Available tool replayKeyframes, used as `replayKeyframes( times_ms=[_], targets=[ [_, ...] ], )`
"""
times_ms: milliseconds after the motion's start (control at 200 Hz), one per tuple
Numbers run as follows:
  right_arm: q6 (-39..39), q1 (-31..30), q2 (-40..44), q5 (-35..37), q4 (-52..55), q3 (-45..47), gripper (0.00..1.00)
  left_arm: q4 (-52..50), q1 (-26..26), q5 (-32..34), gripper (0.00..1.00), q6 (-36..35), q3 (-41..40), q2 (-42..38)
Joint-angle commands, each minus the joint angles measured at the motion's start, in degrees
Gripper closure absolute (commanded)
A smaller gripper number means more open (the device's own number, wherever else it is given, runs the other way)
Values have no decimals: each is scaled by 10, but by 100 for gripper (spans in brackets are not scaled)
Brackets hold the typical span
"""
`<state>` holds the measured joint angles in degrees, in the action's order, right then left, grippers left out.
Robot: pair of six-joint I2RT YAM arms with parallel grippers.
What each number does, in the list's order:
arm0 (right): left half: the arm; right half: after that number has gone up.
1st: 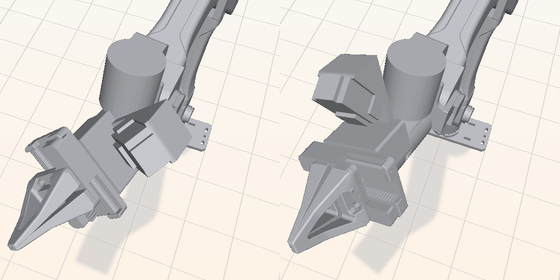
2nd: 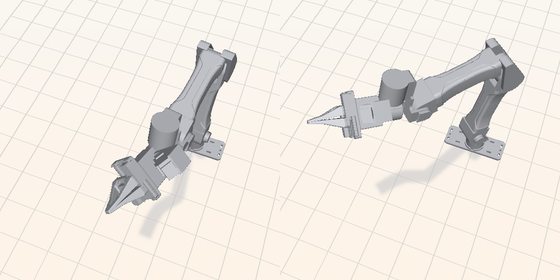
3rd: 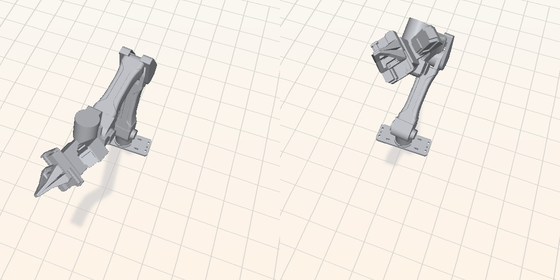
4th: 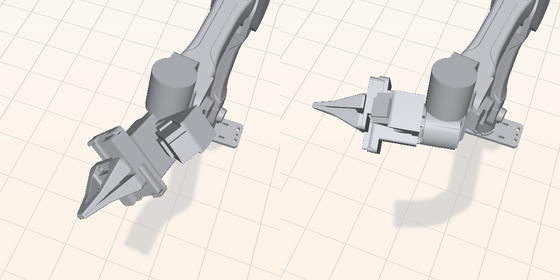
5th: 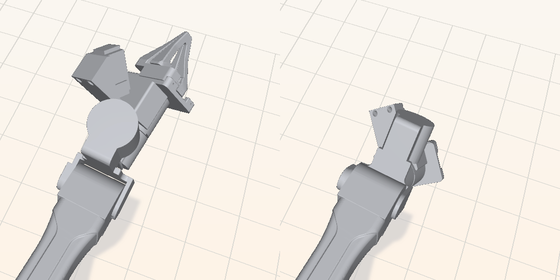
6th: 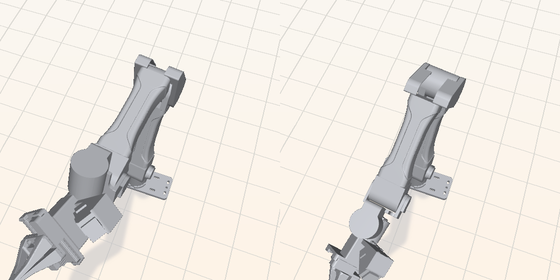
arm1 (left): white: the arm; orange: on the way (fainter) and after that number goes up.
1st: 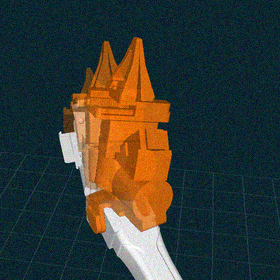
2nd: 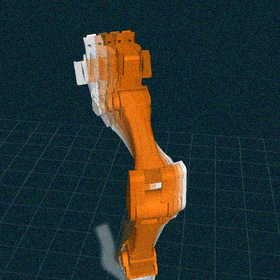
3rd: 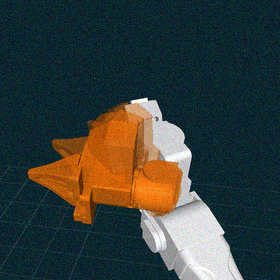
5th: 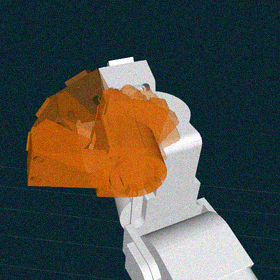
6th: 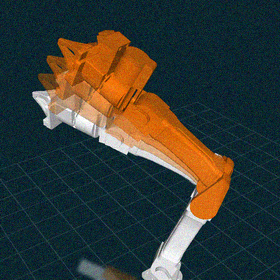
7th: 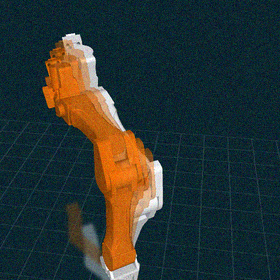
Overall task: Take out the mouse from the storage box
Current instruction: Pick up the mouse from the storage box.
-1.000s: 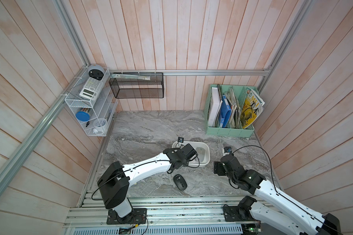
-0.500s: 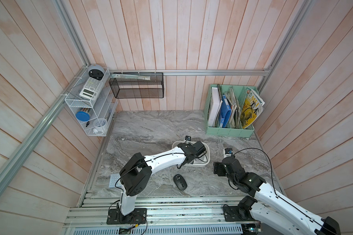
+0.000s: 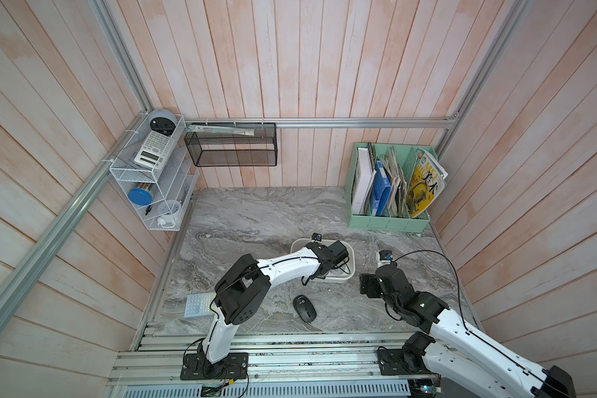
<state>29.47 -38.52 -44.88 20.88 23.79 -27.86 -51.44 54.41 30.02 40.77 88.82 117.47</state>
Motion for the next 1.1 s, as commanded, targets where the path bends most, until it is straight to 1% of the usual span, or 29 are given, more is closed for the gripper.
replayKeyframes(
  times_ms=[0, 290, 405, 505, 565, 670, 880, 1095],
  targets=[
    [-9, 2, -1, -3, -7, 5, 14, 8, -9, -14, 16, 6, 12, 16],
    [-10, 2, -6, -5, -10, 3, 14, 27, -23, -34, 24, 0, 19, 41],
    [-10, 3, -6, -5, -10, 3, 14, 30, -24, -38, 30, -3, 28, 48],
    [-10, 3, -7, -7, -10, 3, 13, 33, -23, -45, 36, -3, 30, 44],
    [-10, 3, -11, -9, -11, 3, 13, 34, -22, -57, 37, -5, 30, 39],
    [-11, 3, -20, -9, -10, 0, 13, 31, -19, -53, 40, -5, 29, 27],
    [-10, 2, -19, -11, -10, 0, 13, 32, -18, -45, 41, -6, 15, -19],
    [-8, 3, -17, -9, -8, 0, 13, 24, -18, -54, 41, -17, 9, -64]
  ],
)
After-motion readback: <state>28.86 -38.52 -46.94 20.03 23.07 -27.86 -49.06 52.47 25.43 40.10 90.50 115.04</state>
